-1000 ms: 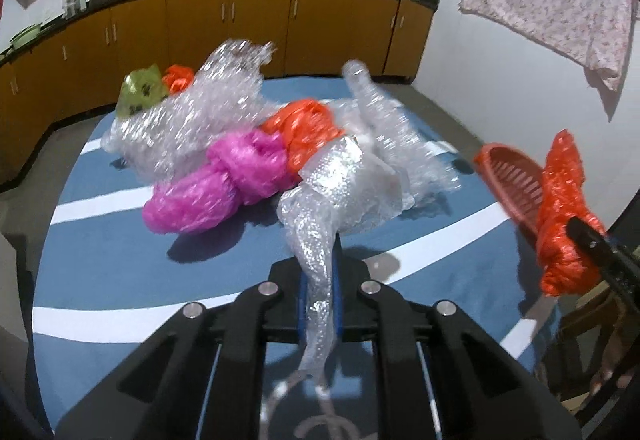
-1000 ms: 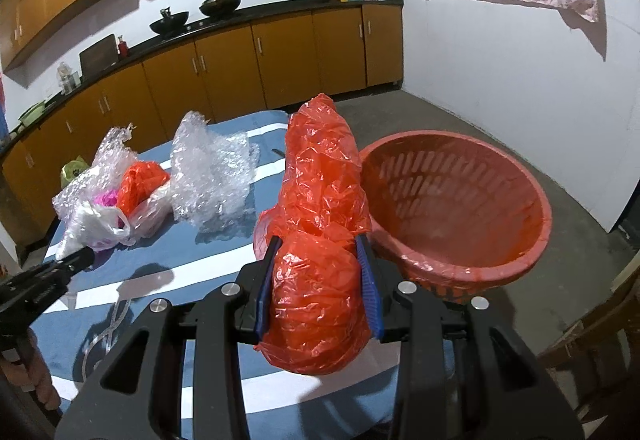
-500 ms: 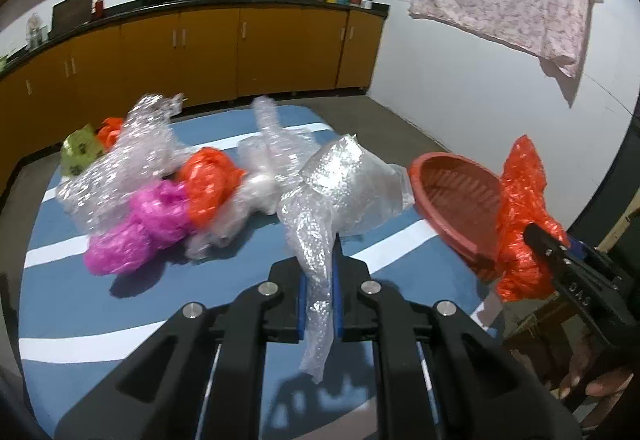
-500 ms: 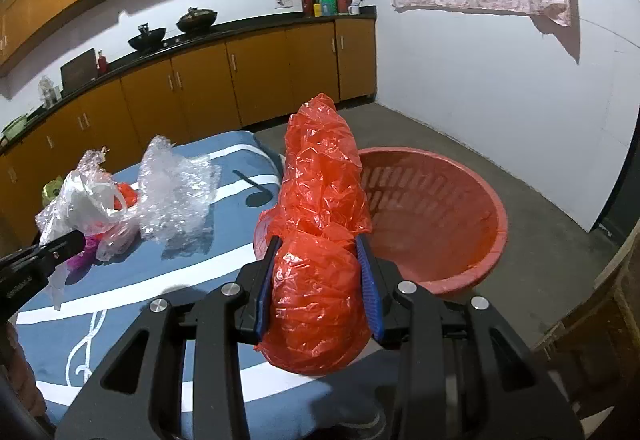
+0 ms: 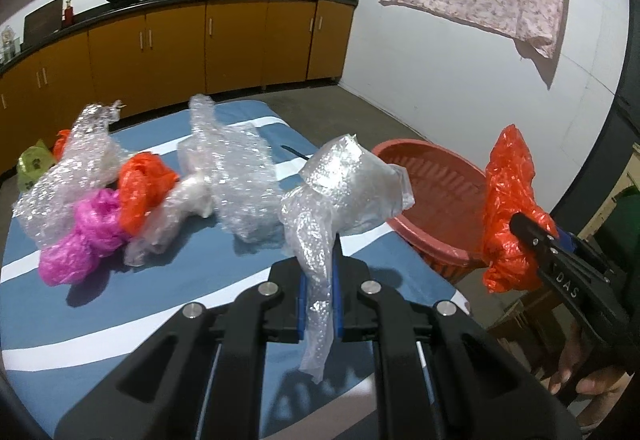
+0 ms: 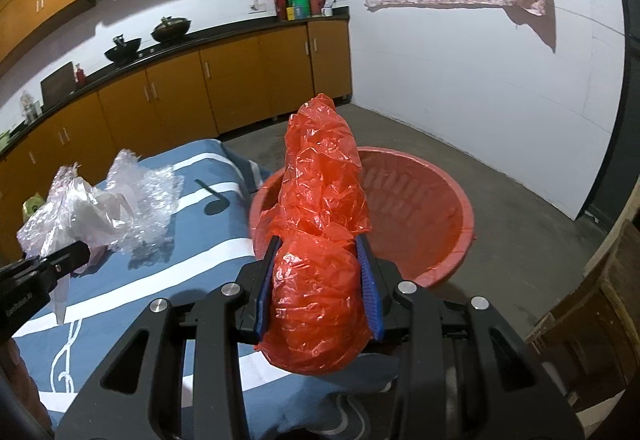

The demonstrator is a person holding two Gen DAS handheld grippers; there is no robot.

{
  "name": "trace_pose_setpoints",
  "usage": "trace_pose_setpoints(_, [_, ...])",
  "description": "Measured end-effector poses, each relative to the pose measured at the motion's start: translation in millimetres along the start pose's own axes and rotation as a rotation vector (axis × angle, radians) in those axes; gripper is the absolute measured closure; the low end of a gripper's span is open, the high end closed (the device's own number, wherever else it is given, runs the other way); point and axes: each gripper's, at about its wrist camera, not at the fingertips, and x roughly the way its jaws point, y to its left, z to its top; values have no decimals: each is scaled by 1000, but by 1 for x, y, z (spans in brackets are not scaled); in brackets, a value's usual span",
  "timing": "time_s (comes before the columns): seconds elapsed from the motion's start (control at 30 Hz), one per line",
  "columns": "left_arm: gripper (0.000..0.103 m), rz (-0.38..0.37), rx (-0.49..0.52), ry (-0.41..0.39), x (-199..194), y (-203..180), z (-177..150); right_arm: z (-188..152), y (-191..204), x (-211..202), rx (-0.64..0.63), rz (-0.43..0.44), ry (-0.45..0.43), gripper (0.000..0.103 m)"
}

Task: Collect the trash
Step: 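Carry both items over the red basket and open both tools to drop them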

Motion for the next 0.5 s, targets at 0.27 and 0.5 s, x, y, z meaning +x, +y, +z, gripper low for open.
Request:
trace_pose_setpoints(0.27, [92, -67, 38, 17, 31, -33, 18, 15, -25, 14, 28, -39, -15, 66])
trace_pose_setpoints(0.5, [92, -114, 59, 40, 70, -61, 35, 31, -48, 34, 63, -56, -21, 66])
